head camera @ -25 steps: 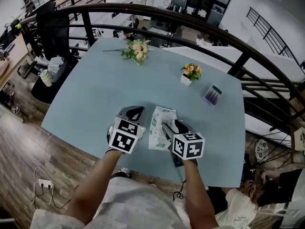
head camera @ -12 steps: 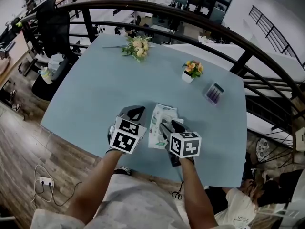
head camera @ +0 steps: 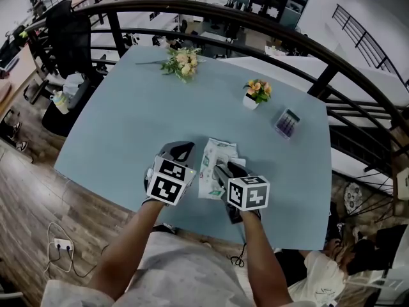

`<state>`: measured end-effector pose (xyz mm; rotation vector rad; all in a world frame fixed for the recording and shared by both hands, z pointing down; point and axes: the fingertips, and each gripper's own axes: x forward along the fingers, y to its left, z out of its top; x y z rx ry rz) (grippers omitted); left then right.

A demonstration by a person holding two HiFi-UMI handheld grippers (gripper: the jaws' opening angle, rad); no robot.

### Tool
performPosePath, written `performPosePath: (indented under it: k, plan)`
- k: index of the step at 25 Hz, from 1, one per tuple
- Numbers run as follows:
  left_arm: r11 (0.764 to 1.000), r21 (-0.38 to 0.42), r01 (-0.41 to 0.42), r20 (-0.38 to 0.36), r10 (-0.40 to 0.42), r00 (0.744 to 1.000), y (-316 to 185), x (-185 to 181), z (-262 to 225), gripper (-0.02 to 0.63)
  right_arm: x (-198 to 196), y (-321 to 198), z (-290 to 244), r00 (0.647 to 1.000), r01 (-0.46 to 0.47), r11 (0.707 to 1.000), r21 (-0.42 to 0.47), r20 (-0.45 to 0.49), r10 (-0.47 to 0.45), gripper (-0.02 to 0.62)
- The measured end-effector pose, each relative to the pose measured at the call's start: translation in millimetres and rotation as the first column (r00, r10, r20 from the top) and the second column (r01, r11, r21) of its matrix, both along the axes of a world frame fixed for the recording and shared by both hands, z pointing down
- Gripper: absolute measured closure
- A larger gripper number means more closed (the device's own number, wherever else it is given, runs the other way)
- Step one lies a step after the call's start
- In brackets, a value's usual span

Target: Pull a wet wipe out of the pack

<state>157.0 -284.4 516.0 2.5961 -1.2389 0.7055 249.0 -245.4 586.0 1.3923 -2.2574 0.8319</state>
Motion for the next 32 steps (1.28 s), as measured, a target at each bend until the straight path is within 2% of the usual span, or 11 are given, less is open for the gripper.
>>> performPosePath:
  k: [3,8,17,32]
  plan:
    - [1.000,0.002,-0.002,0.001,0.002,1.000,0.1,-1.1,-0.5,0.612,-1.3,0.5,-0.6,1.000,0.004,1.000,0.000,-0.002,-0.004,0.405]
    - [1.000,0.000,0.000,0.003,0.000,1.000,0.6,-5.6,-1.0,0.612,-4.2,1.5,0.4,1.000,0.013,1.000,-0.006,-0.020,-0.013,0.452]
    - [1.000,0.004,0.005,0.006,-0.005,1.000,2.6,-10.8,-2.3,0.612,-3.8,2.0,1.9,0.998,0.011,1.000,-0.004,-0.059,-0.011,0.566]
    - [1.000,0.005,0.008,0.001,-0.008,1.000,-1.9,-13.0,-4.5,0.612,-1.6,-1.2,-0.5,0.997,0.018,1.000,-0.002,-0.073,-0.018,0.581]
